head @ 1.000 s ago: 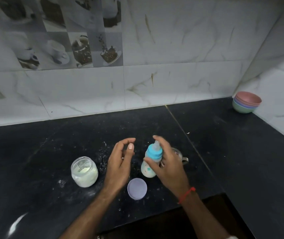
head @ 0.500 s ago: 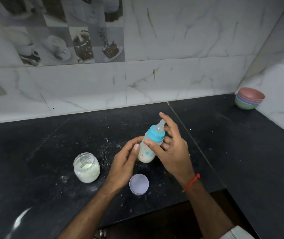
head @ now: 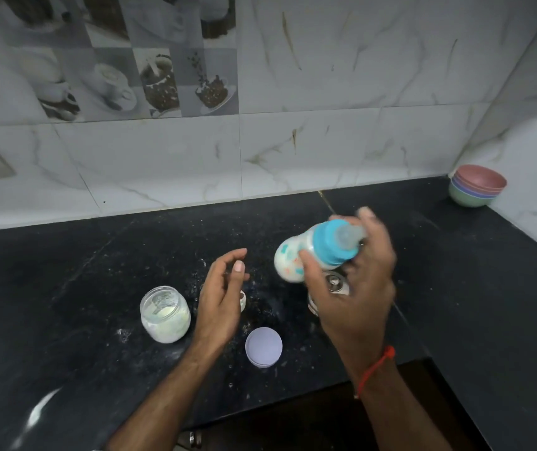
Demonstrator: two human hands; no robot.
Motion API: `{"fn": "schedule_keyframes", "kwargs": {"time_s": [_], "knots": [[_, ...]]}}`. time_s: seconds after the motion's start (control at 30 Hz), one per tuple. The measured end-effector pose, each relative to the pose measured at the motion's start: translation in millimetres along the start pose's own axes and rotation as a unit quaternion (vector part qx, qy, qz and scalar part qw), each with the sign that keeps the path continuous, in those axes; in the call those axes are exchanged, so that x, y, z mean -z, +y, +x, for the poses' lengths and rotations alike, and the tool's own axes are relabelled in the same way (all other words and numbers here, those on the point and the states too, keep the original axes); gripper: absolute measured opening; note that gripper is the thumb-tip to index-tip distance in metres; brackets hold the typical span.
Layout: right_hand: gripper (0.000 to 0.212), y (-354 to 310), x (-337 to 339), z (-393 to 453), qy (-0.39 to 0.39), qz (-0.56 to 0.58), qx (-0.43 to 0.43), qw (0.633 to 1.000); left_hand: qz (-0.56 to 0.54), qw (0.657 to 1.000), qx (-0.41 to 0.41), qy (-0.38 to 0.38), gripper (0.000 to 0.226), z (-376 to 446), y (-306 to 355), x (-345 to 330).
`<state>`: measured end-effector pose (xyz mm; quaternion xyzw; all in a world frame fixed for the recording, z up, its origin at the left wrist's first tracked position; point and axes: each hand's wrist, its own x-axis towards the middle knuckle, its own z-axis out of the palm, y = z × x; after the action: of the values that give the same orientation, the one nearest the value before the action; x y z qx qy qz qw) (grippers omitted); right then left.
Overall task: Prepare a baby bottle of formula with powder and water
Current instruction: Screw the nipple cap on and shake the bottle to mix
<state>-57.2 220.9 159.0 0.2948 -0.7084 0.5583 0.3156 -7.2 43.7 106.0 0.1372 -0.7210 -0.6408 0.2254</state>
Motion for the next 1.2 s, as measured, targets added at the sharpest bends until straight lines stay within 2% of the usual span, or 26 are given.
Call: {"fn": "schedule_keyframes", "kwargs": {"time_s": [0.07, 0.1, 0.17, 0.23, 0.27, 0.37, 0.53, 0.67, 0.8, 0.83, 0.93, 0.97, 1.1, 1.13, 1.2], "knots": [[0.076, 3.0, -2.9, -8.9, -0.094, -0.064, -0.034, 0.993, 0.004, 1.000, 0.000, -0.010, 0.025, -1.1, 0.1, -2.7], [0.075, 4.9, -1.4, -11.9, -0.112, -0.082, -0.029, 0.990, 0.003, 1.000, -0.002, -0.017, 0.026, -2.6, 1.0, -3.5], [0.074, 7.3, 4.1, -8.5, -0.074, -0.067, -0.008, 0.995, 0.003, 1.000, -0.006, -0.023, 0.030, -3.1, 2.2, -4.4], [0.077, 6.6, 8.0, -2.3, -0.027, -0.035, -0.021, 0.999, 0.002, 1.000, 0.004, -0.022, 0.024, -2.9, 2.1, -5.9], [0.077, 6.5, 7.9, -1.6, -0.030, -0.024, -0.033, 0.999, 0.003, 1.000, 0.008, -0.021, 0.022, -3.3, 1.8, -6.6], [0.075, 3.5, 5.9, -5.5, -0.102, -0.070, -0.028, 0.992, 0.004, 1.000, 0.010, -0.026, 0.023, -5.0, 2.4, -8.1], [0.076, -0.3, 10.3, 4.6, -0.023, -0.015, -0.026, 0.999, 0.006, 1.000, 0.013, -0.026, 0.026, -3.5, 3.9, -10.2], [0.072, -0.7, 5.3, -7.7, -0.115, -0.075, -0.040, 0.990, 0.009, 0.999, 0.004, -0.030, 0.028, -1.8, 5.7, -11.9], [0.074, -3.7, 12.5, -0.5, -0.016, -0.017, -0.030, 0.999, 0.013, 0.999, -0.003, -0.030, 0.027, 0.4, 4.9, -11.6], [0.074, -4.3, 12.0, -0.9, -0.015, -0.011, -0.035, 0.999, 0.014, 1.000, 0.000, -0.028, 0.027, 0.8, 4.8, -12.2], [0.074, -6.1, 7.1, -10.1, -0.120, -0.052, -0.068, 0.989, 0.013, 1.000, 0.001, -0.028, 0.028, 0.7, 6.8, -14.2], [0.073, -6.4, 8.0, -10.2, -0.128, -0.056, -0.061, 0.988, 0.014, 0.999, -0.004, -0.029, 0.028, 0.0, 7.3, -14.3], [0.075, -3.6, 11.6, 3.4, -0.005, 0.011, -0.054, 0.998, 0.023, 0.999, -0.002, -0.026, 0.027, 1.6, 7.4, -14.4], [0.076, -3.0, 10.2, 3.9, -0.011, 0.011, -0.061, 0.998, 0.024, 0.999, 0.000, -0.025, 0.027, 1.6, 8.2, -14.6], [0.075, -2.2, 5.7, -1.3, -0.095, -0.037, -0.089, 0.991, 0.024, 0.999, -0.001, -0.026, 0.027, 2.0, 10.5, -15.0]]}}
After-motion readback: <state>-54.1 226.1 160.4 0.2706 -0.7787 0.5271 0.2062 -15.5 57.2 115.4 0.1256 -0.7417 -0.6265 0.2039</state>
